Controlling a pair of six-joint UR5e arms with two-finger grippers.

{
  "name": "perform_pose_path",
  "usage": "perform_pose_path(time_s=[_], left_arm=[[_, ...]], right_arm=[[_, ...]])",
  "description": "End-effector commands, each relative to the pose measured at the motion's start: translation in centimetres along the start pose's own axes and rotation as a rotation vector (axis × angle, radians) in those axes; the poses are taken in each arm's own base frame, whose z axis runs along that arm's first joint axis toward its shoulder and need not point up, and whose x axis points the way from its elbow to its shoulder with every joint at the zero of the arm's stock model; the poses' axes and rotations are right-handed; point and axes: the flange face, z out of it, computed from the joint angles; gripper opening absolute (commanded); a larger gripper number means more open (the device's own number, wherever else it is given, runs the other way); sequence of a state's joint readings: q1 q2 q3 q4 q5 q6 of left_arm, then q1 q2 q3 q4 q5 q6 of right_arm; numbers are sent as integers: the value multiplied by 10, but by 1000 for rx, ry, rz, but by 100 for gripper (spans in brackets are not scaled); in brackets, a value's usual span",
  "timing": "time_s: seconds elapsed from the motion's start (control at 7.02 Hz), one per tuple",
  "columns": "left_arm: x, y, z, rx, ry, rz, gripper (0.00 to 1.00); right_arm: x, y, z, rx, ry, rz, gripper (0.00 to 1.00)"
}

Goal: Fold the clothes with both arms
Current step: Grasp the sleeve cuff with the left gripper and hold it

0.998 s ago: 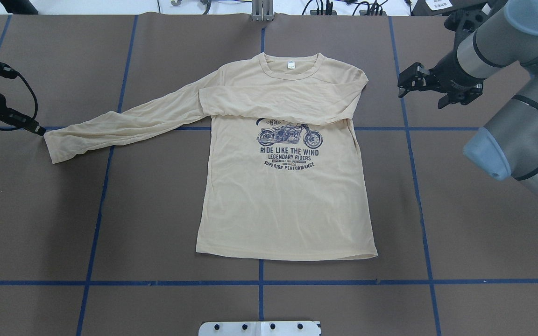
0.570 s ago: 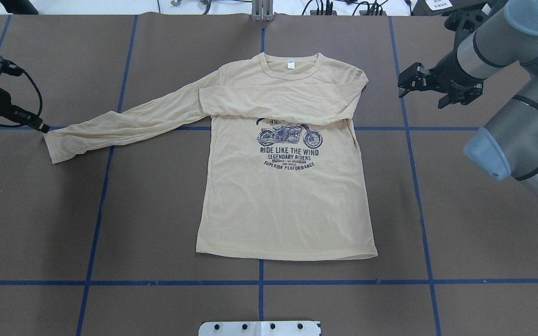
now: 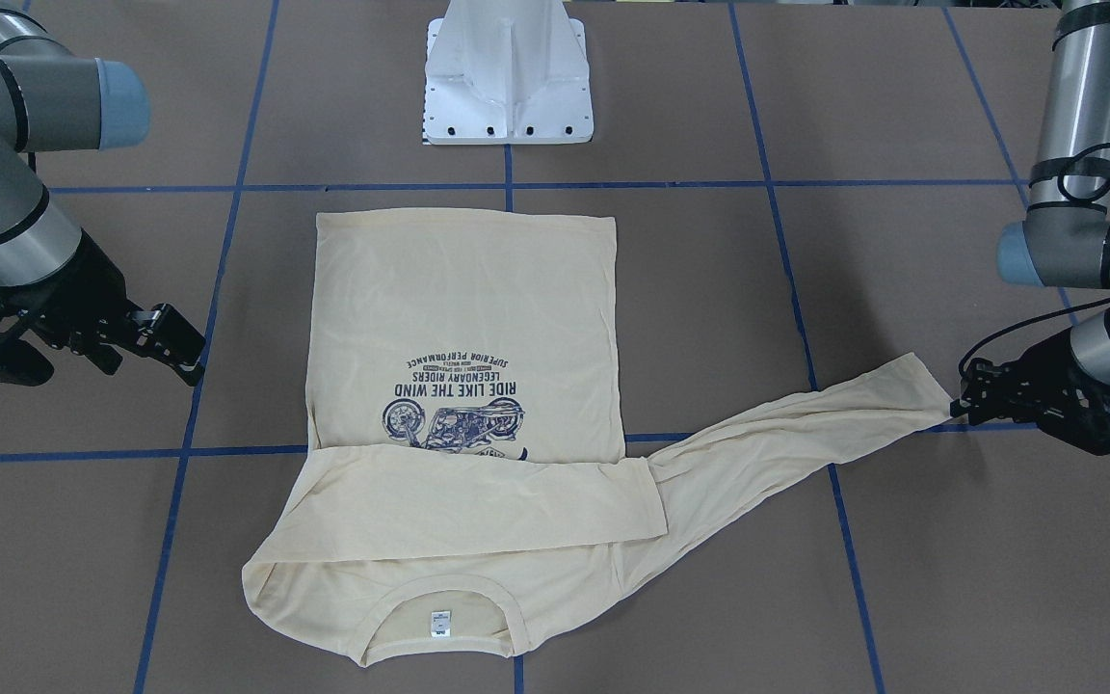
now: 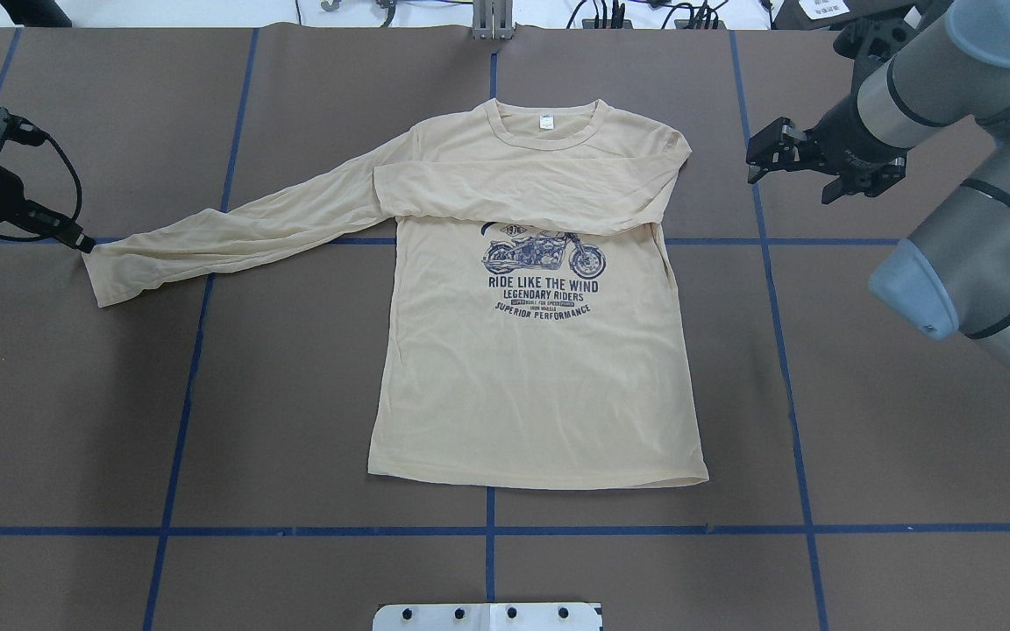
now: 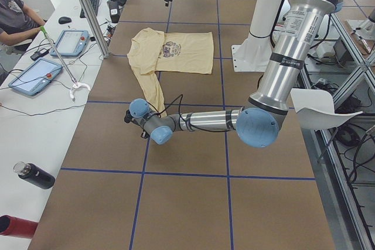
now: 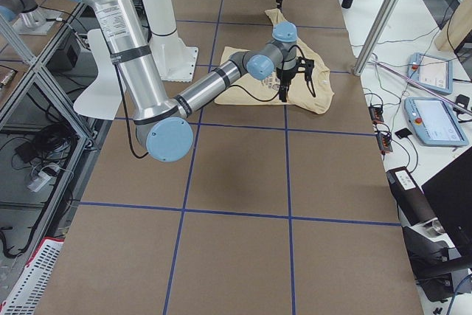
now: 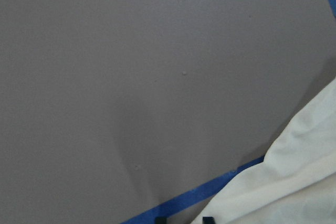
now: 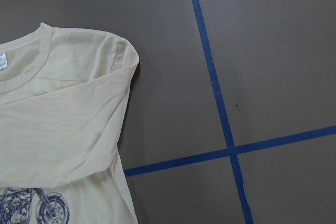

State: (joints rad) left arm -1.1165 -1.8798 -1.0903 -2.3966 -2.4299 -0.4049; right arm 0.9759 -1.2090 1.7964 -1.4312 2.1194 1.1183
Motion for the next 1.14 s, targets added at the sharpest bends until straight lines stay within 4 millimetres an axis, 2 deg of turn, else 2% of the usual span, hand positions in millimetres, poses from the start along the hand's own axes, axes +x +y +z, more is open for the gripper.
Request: perform_pose_path(time_s=[0.0, 0.71, 1.0], left_arm=[[-1, 1, 1, -4, 1, -2, 35], [1, 1, 3, -6, 4, 0, 34], [3, 3, 7, -14, 5, 2, 29]], right_arm=[[-1, 0, 0, 0, -1, -1, 100], [-1, 0, -1, 0, -2, 0, 100], [0, 0, 0, -1, 0, 1, 100]])
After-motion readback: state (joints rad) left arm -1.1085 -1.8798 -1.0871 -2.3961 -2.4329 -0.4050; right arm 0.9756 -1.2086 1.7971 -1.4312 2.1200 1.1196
